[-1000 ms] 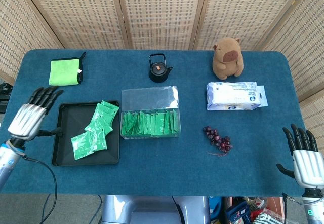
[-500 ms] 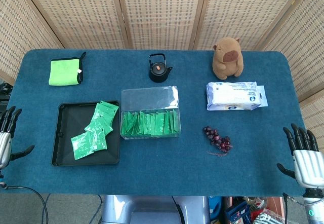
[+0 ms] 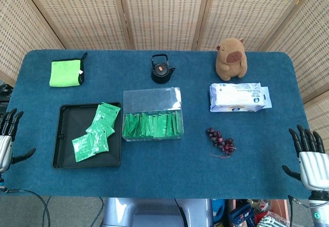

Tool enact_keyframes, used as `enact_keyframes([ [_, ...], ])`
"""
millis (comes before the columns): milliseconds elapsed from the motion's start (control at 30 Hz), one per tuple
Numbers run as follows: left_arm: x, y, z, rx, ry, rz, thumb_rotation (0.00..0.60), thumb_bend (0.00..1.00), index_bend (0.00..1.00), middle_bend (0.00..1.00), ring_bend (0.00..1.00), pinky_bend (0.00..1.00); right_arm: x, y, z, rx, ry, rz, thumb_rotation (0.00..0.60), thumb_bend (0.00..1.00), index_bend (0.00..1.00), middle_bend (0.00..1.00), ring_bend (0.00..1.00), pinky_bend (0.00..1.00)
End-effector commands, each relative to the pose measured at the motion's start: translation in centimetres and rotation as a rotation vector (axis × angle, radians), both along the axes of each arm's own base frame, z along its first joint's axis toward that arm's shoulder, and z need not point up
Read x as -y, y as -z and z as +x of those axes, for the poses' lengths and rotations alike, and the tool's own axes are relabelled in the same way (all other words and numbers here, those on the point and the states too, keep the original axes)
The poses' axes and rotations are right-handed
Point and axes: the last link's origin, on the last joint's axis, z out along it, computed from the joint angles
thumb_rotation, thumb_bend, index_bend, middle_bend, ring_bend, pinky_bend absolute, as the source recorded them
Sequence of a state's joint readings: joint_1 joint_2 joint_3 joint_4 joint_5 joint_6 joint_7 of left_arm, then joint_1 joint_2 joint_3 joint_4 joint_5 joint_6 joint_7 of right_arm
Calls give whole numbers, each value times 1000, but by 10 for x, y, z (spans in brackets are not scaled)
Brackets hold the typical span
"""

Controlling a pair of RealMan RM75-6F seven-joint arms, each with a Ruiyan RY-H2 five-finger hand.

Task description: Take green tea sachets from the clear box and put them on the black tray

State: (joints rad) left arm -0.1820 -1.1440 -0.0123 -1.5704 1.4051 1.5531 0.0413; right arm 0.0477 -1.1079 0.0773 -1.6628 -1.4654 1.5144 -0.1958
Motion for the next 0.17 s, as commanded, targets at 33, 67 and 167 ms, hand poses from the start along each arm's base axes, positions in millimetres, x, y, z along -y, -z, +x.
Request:
enact_keyframes([
  [33, 1, -1, 1, -1, 1, 1, 600, 164, 0, 0, 0, 0, 0, 0, 0, -1, 0, 0, 600, 0, 0, 0, 0, 0],
  [67, 1, -1, 1, -1, 1, 1, 600, 164, 0, 0, 0, 0, 0, 0, 0, -1, 0, 0, 600, 0, 0, 0, 0, 0],
  [167, 3, -2, 2, -4, 2, 5, 600, 164, 0, 0, 0, 0, 0, 0, 0, -1, -1, -2, 600, 0, 0, 0, 0, 0],
])
